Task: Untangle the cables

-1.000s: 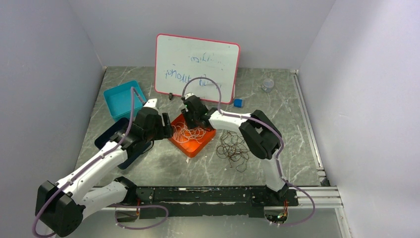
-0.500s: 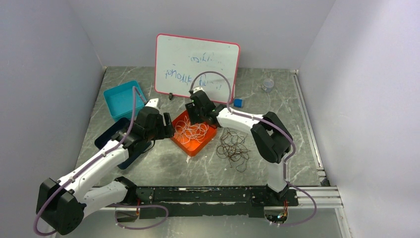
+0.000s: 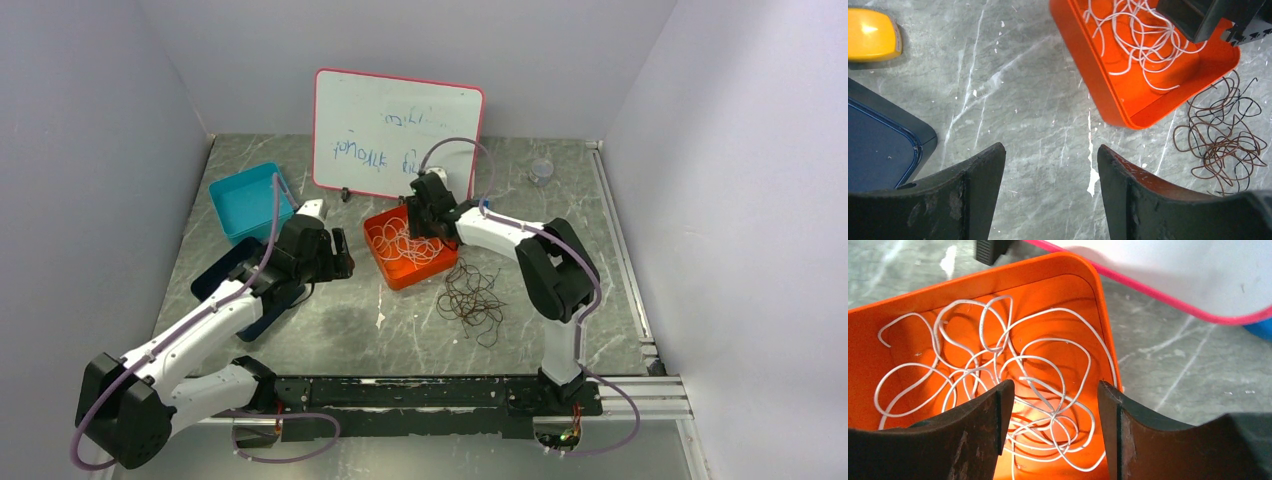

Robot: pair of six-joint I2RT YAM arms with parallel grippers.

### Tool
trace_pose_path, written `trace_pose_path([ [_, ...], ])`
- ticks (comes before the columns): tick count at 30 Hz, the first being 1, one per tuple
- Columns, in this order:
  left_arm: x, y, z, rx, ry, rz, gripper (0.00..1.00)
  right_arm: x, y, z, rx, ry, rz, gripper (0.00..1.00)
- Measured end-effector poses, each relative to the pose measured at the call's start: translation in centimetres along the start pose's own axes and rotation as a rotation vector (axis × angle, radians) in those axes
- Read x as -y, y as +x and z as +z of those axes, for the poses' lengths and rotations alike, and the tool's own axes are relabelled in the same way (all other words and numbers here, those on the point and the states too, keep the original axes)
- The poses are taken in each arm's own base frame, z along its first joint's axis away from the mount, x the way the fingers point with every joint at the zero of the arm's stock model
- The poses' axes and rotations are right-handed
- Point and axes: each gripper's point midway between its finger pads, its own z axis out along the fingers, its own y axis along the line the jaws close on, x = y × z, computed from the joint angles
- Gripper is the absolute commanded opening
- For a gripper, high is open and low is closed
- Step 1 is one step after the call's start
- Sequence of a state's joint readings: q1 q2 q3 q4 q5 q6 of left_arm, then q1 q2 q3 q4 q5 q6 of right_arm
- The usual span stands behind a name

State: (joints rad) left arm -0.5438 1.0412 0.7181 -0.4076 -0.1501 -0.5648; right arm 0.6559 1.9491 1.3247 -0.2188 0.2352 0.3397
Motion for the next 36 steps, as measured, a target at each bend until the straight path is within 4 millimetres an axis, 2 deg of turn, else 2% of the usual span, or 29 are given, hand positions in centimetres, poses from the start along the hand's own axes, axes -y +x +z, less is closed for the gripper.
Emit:
trace_pose_path([
  [7, -0.2, -0.1, 0.2, -0.006, -0.011, 0.004, 0.79, 4.1, 2.9, -0.3, -0.059, 0.091, 0.065, 0.66],
  [11, -0.9, -1.2, 0.5, -0.012, -0.056, 0.008, 0.90, 5.4, 2.8, -1.6, -0.052, 0.078, 0.080, 0.67],
  [13, -1.4, -2.4, 0.4, 0.007, -0.085, -0.004, 0.95, 4.9, 1.7, -2.6, -0.020, 0.026, 0.071, 0.67],
  [16, -2.9, -4.0, -0.2, 0.045, -0.137, -0.035, 1.00, 2.9, -0.7, -4.4, 0.057, -0.088, 0.050, 0.67],
  [20, -5.8, -4.6, -0.8, 0.057, -0.227, -0.079, 0.99, 0.5, -3.9, -7.3, 0.167, -0.222, 0.027, 0.68],
  [24, -8.4, -3.6, -0.4, 0.012, -0.325, -0.103, 1.00, -0.6, -5.1, -9.3, 0.227, -0.304, 0.002, 0.68],
  [29, -10.7, -0.3, 1.4, -0.103, -0.404, -0.128, 1.00, -0.6, -3.4, -10.2, 0.219, -0.337, -0.019, 0.68],
  [32, -11.1, 1.3, 2.4, -0.162, -0.417, -0.139, 0.99, -0.1, -2.3, -10.6, 0.209, -0.332, -0.024, 0.68],
  [36, -9.9, 2.2, 3.6, -0.205, -0.349, -0.147, 0.99, 0.7, -1.8, -11.3, 0.223, -0.306, -0.023, 0.68],
])
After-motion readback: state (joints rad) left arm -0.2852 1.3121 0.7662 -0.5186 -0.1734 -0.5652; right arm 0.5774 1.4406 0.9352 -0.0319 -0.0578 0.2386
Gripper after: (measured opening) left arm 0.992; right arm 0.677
